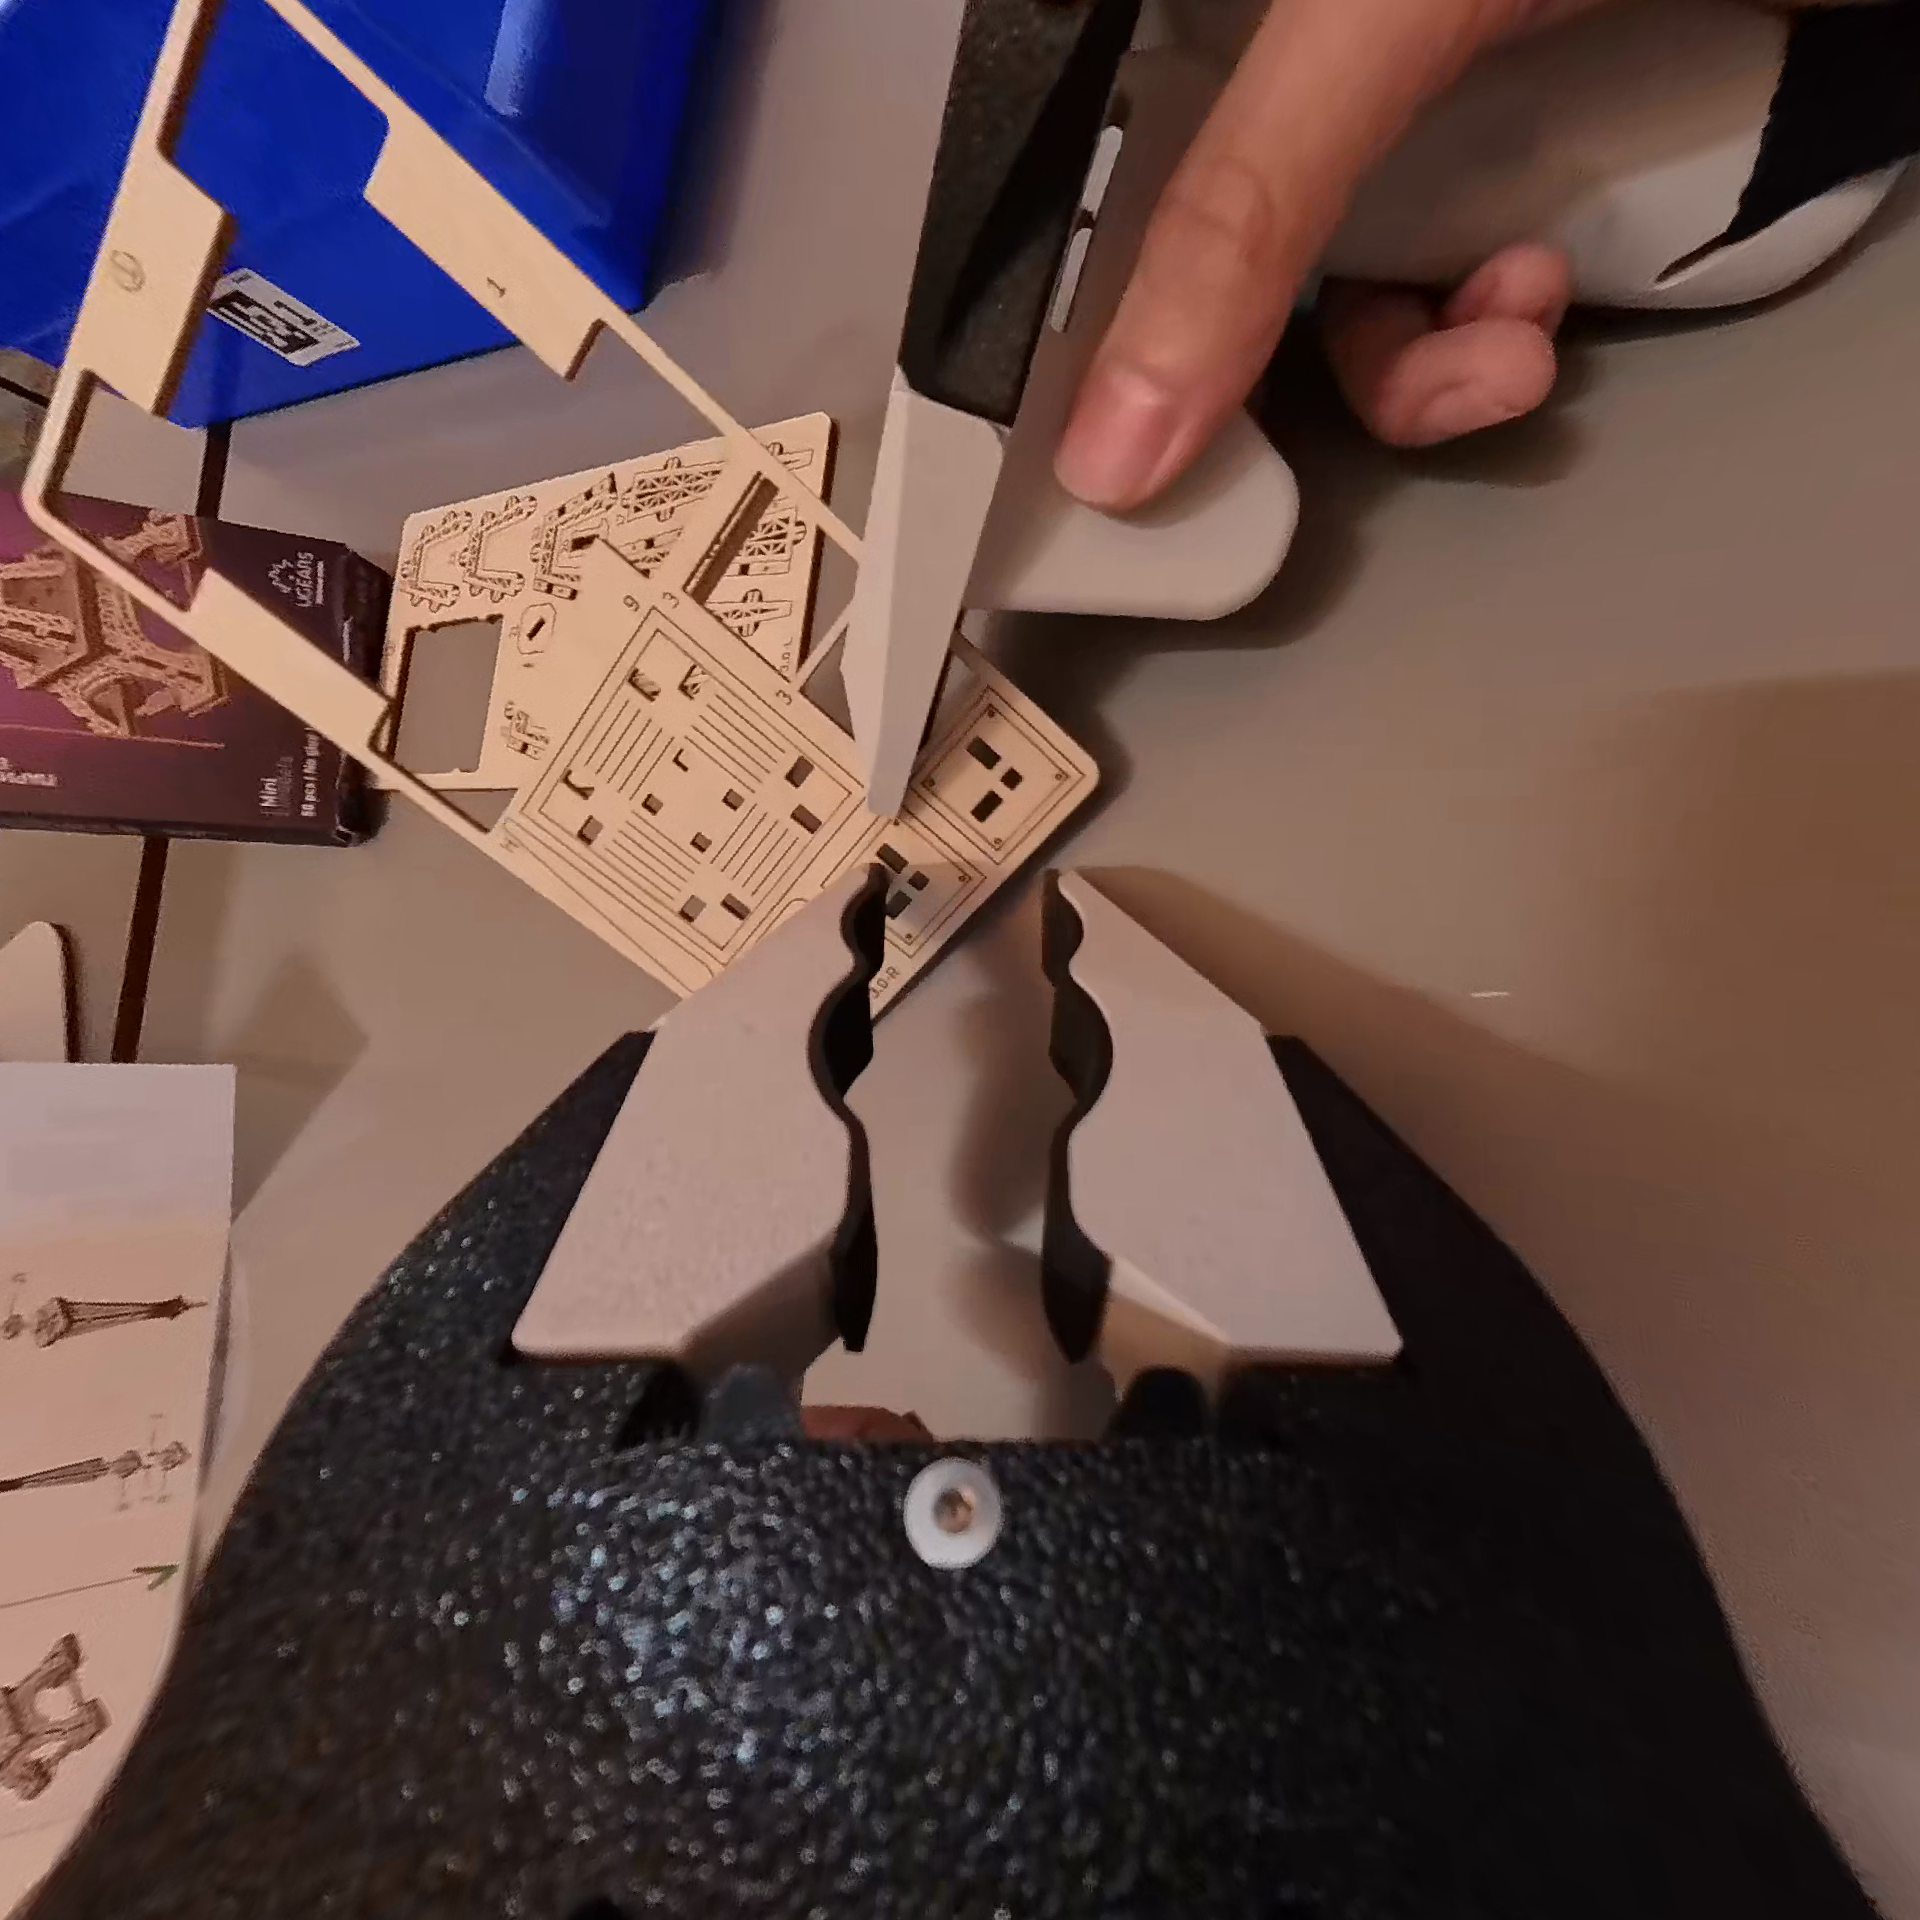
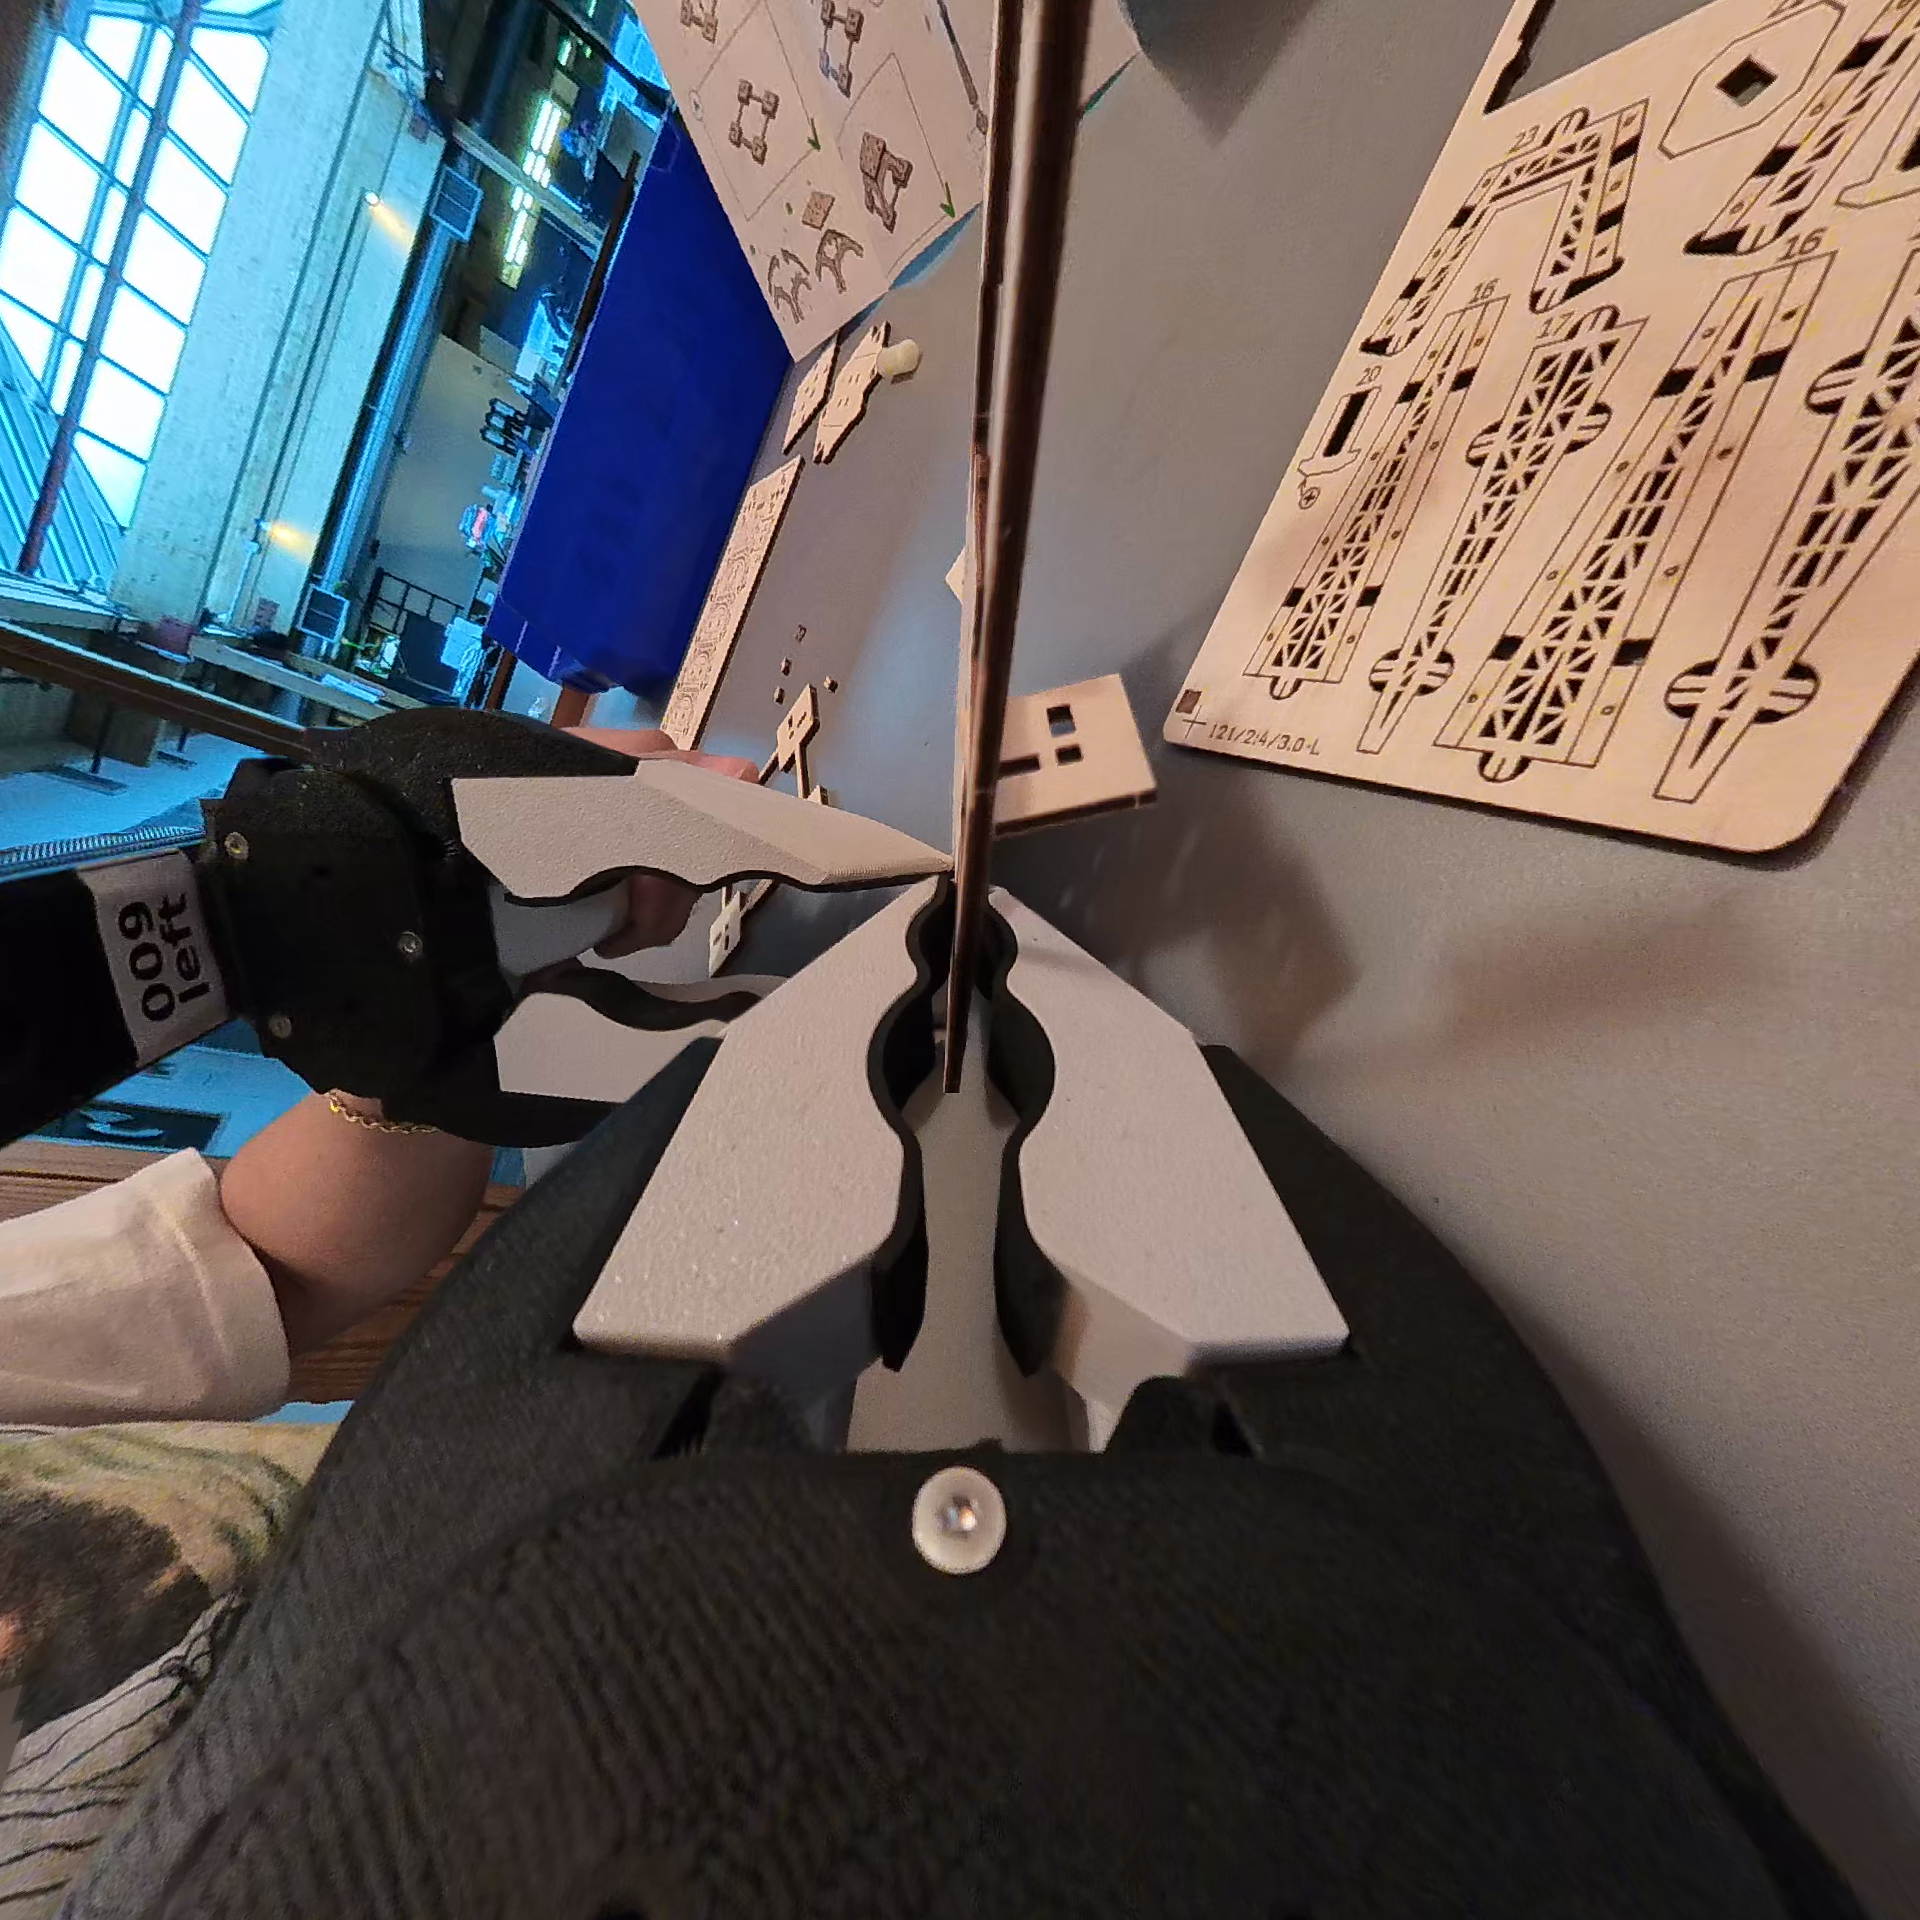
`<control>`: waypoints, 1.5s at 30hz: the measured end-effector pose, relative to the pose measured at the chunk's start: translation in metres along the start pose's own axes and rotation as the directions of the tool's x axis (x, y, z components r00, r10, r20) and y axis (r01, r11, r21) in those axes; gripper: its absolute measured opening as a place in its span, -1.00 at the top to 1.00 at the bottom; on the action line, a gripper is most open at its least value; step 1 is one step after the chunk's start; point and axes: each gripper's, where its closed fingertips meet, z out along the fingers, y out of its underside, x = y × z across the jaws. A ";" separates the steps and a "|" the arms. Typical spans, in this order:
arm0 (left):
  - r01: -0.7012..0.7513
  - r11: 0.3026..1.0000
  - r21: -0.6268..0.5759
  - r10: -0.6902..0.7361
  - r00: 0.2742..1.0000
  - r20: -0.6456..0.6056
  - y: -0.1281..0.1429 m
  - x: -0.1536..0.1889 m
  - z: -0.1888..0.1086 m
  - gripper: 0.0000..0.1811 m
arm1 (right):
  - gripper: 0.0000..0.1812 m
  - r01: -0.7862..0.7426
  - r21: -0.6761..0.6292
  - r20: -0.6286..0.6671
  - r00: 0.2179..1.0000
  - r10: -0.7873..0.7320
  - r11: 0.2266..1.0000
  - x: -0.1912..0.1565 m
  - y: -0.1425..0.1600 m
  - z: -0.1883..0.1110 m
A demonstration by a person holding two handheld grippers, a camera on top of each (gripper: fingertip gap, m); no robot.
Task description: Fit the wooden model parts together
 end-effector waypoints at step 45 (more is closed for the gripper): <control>-0.215 0.962 -0.167 0.161 0.944 -0.288 0.008 0.002 0.006 0.80 | 0.99 0.015 -0.022 0.007 1.000 -0.014 1.000 -0.002 0.003 0.001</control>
